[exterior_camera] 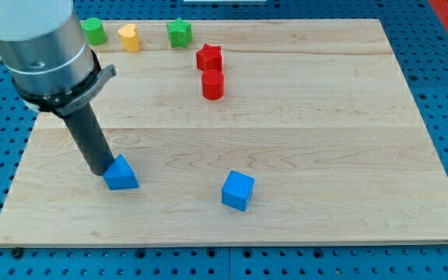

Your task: Place the arm to the right of the red circle

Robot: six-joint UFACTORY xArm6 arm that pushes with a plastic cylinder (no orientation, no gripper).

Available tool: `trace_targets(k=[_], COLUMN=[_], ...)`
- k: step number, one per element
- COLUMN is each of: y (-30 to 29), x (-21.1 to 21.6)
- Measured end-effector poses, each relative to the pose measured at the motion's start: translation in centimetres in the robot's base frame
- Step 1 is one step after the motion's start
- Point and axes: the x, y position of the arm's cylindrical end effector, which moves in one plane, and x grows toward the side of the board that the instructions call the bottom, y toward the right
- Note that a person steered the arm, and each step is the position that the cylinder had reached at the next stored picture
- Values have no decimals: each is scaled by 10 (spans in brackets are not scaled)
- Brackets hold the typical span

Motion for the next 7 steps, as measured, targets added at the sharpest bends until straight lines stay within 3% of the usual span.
trace_targets(k=[3, 7], y=[89, 63], x=[22, 27])
